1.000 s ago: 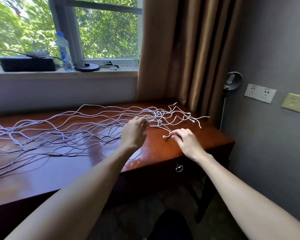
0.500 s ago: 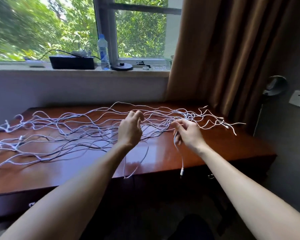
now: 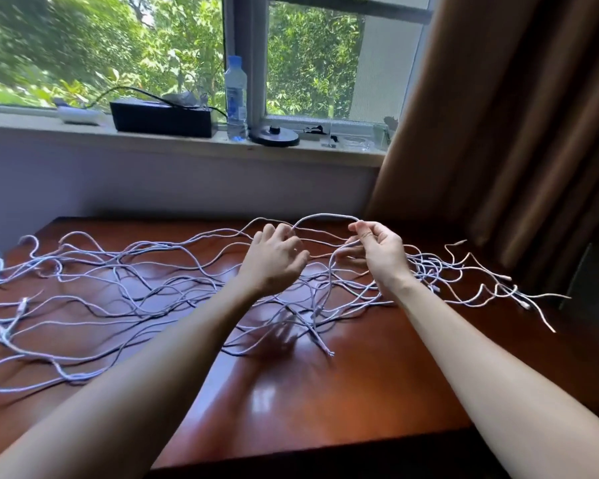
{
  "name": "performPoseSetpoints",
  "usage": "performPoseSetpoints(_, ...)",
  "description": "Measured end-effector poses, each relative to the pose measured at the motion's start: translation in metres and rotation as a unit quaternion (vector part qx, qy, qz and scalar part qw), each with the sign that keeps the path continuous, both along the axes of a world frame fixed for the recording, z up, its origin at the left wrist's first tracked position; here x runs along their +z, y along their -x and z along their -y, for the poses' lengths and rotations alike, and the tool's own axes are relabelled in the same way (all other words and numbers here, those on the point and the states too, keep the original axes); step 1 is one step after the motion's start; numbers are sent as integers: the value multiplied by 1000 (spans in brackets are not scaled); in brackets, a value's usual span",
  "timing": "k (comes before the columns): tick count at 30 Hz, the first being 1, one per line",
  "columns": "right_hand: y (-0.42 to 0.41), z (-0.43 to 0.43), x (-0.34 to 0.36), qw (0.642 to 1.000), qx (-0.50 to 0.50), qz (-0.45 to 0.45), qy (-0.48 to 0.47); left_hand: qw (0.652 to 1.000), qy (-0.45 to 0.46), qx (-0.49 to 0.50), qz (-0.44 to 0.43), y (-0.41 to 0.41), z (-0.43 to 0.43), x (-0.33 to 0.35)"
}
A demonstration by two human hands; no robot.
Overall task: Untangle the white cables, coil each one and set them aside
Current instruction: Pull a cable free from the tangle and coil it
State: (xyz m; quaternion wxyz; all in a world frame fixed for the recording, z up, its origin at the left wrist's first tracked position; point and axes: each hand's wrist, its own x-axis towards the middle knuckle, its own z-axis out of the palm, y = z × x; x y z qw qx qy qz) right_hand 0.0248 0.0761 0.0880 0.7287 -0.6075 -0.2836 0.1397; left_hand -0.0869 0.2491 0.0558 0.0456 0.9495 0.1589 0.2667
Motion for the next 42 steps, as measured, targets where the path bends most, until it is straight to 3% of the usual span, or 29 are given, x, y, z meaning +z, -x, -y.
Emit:
performPoseSetpoints(3,4,-9,8,1000,-3,-19,-14,994,108,-11,-17,6,5,13)
performPoseSetpoints(5,4,-16,15,999,-4,-27,-26,984,177,-18,19,7,9,21)
performPoseSetpoints(8,-1,-27,21,999,-1,-41,-31,978,194,-43,63,9,15,21)
performPoseSetpoints(12,-4,-38,26,996,18,-65,-55,977,209,-47,16,5,19,8)
performPoseSetpoints(19,-16,-47,28,996,38,-53,-53,950,288,-50,107,-4,13,15)
performPoseSetpoints(24,-43,-55,8,993,-21,84,84,886,402,-107,205,-9,-1,19)
performPoseSetpoints(27,-57,-67,-3,975,-29,188,119,867,433,-88,233,-19,-20,18)
performPoseSetpoints(35,-89,-111,-20,929,36,320,182,890,417,-97,158,-57,-92,-3)
performPoseSetpoints(42,-122,-138,-37,889,-64,419,173,877,435,-115,168,-72,-113,-8)
